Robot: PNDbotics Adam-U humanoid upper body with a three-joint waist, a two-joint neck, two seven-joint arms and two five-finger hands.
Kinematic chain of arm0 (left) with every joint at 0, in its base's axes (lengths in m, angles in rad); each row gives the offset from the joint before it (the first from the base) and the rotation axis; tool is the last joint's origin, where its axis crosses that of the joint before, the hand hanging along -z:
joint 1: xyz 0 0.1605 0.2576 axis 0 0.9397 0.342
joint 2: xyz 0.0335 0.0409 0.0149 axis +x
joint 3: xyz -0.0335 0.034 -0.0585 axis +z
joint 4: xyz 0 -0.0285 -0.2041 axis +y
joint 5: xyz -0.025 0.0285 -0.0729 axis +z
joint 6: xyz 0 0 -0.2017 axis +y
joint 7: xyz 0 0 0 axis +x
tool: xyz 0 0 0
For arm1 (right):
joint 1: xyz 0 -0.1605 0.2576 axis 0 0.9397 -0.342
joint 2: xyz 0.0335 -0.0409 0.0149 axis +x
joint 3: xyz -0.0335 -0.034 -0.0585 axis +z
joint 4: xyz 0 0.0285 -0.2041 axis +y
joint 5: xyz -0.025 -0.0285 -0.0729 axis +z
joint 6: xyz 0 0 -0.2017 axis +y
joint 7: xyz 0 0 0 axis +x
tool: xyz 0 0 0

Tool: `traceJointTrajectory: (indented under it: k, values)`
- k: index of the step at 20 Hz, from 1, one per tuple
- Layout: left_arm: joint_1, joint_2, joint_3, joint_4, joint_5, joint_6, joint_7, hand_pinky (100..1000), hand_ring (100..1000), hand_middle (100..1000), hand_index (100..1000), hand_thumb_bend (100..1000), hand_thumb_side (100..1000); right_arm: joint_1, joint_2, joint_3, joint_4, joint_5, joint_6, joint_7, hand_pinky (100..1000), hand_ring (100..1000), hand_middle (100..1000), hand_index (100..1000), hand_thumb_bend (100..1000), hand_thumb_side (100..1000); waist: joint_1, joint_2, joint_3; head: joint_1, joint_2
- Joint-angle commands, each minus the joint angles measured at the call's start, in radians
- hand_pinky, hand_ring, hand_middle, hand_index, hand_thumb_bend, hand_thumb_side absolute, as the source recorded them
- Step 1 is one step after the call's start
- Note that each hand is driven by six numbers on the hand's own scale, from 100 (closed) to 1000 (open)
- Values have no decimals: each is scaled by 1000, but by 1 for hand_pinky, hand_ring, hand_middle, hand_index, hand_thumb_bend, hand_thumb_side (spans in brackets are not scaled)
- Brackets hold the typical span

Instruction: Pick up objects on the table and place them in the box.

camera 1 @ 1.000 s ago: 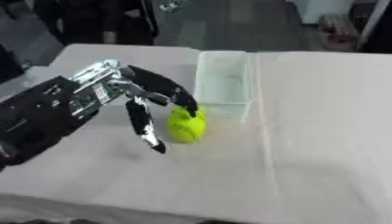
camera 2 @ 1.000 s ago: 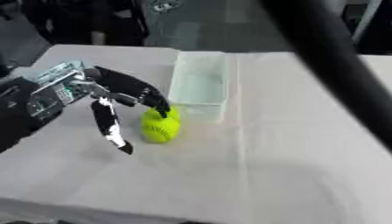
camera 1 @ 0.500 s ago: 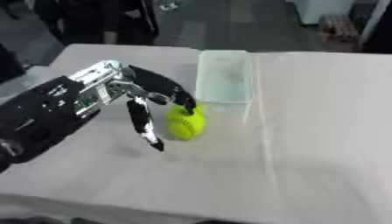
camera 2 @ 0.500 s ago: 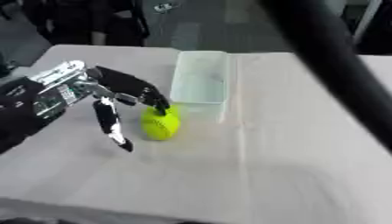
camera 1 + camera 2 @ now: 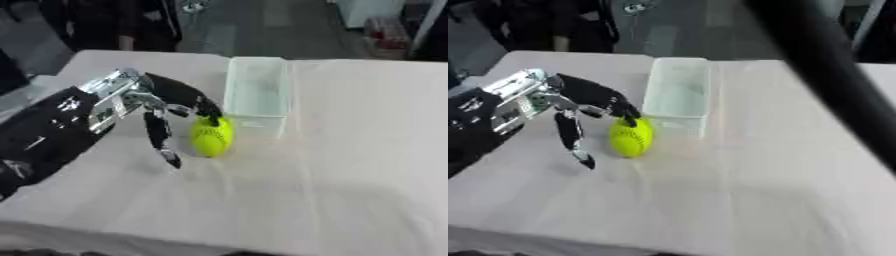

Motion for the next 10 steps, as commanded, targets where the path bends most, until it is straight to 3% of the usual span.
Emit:
traceJointTrajectory:
  k: [1, 10]
  values:
    - [-17, -3, 33, 33, -10, -353, -339, 1000, 989, 972, 955, 600, 460, -8, -20, -10, -13, 2, -2, 2, 183, 478, 548, 807, 100, 1000, -6, -4, 2, 7, -3]
    - [-31, -82, 58, 158, -55, -367, -309, 1000, 989, 998, 961, 593, 456, -14, -18, -10, -13, -2, -1, 5, 184, 478, 547, 806, 100, 1000, -8, -2, -2, 11, -3]
